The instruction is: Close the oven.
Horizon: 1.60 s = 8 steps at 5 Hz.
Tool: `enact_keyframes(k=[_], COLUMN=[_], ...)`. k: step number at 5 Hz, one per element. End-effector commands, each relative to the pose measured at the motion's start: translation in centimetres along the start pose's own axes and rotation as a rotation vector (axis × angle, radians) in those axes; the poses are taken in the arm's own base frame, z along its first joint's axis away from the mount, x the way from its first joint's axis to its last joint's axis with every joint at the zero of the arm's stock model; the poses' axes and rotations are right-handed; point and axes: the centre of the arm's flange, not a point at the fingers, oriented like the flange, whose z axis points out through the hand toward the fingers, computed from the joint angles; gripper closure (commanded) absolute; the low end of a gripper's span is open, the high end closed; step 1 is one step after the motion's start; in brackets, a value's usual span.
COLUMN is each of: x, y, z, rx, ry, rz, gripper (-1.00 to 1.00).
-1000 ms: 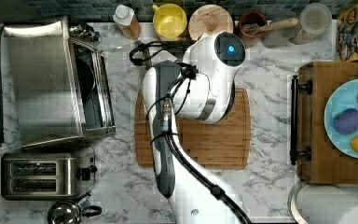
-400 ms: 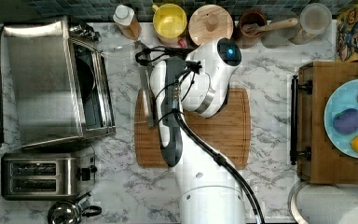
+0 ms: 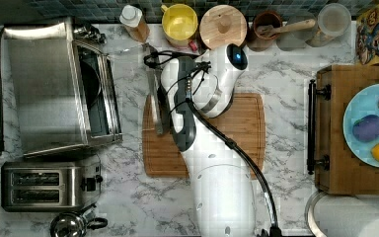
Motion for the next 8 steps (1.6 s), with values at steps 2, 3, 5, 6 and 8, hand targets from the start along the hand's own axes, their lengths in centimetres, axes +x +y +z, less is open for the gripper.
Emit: enact_keyframes(k=[2, 3, 5, 6, 8], x=[4.4, 5.3, 6.5, 7.0, 6.9], y=[-3.3, -3.8, -5.4, -5.7, -6.5], z=[-8.1, -5.4, -6.1, -4.7, -4.5], rx=[0.076, 0.076, 0.094, 0.073, 0.113], ry=[0.074, 0.018, -0.039, -0.072, -0.053], rz=[-0.143, -0.141, -0.174, -0.175, -0.158], gripper=[1.00, 1.00, 1.00, 1.00, 1.00])
